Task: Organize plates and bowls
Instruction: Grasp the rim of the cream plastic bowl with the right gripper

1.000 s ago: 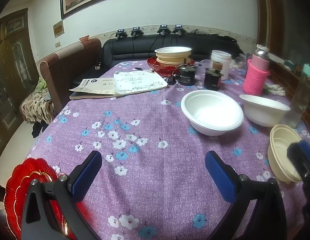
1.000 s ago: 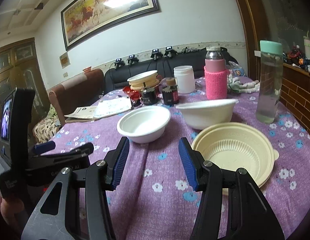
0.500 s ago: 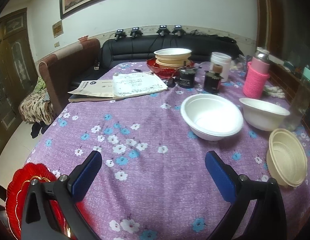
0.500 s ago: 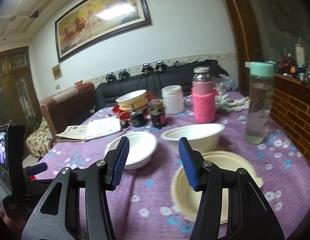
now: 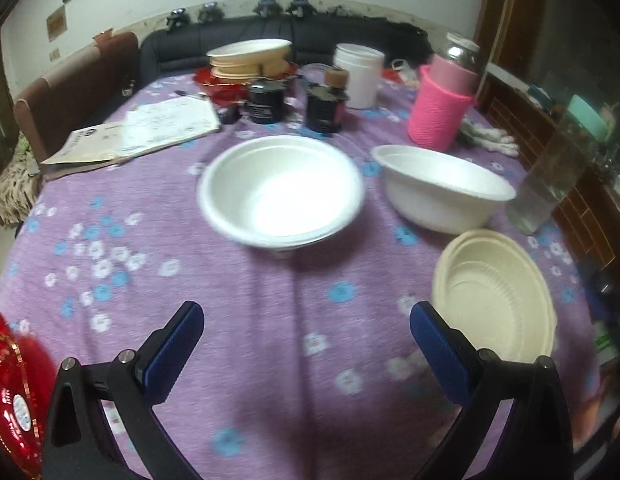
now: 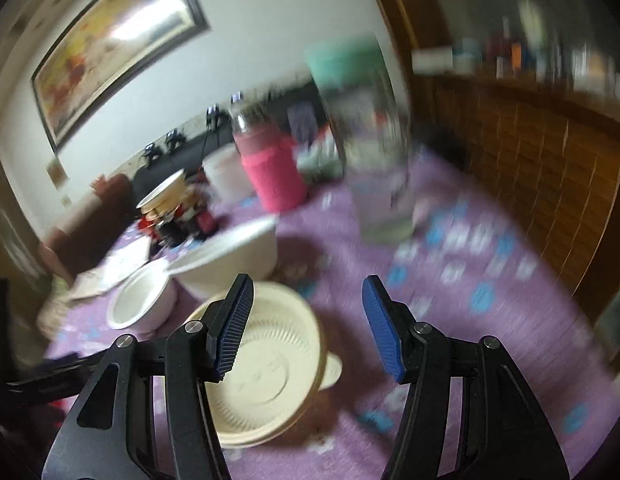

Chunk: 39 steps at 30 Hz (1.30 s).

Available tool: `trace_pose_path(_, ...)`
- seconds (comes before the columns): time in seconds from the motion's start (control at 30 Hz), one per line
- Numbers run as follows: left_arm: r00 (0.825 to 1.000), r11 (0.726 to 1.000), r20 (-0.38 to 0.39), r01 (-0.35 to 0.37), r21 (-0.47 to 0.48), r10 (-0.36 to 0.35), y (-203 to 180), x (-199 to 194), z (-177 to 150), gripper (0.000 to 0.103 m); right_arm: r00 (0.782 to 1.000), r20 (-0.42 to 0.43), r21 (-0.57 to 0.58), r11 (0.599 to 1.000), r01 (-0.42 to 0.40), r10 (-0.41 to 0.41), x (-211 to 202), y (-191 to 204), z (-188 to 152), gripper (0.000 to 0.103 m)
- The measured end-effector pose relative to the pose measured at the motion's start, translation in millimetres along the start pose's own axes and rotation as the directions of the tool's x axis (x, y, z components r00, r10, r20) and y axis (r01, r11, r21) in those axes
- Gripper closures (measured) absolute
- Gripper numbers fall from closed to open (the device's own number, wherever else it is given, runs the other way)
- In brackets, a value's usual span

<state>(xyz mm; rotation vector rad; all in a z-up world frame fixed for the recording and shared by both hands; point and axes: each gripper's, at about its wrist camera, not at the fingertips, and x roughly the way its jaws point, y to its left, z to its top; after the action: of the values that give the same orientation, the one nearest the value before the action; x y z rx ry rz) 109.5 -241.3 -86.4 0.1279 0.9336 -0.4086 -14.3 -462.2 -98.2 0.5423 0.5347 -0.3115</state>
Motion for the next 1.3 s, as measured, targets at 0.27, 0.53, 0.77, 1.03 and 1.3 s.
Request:
trace_pose_path(0.27,0.997,1.0,-0.072,-0.001,0.013,0.002,-34,29,10,0.0,0.985,-0.153,0.121,0.99,-0.065,0.083,24,-14,-7,0.046)
trace_pose_path(0.53,0.991,0.999,-0.132,-0.003,0.054,0.01,-50,40,-6,0.001,0.97,-0.223,0.161,0.985,-0.065,0.1,32,-22,-10,0.046)
trace_pose_path(0.77,0.986,0.999,-0.164,-0.003,0.05,0.011,-50,43,-12,0.001,0.964,-0.249,0.181,0.982,-0.048,0.093,40,-23,-11,0.046)
trace_pose_path(1.03,0.985,0.998,-0.169,-0.022,0.067,0.033,-54,47,-14,0.002,0.966,-0.249,0.172,0.985,-0.021,0.064,44,-22,-13,0.046)
trace_pose_path(1.3,0.984,0.997,-0.175,0.04,0.069,-0.028,-59,48,-17,0.043,0.962,-0.268,0.118,0.993,-0.022,0.053,50,-15,-18,0.083)
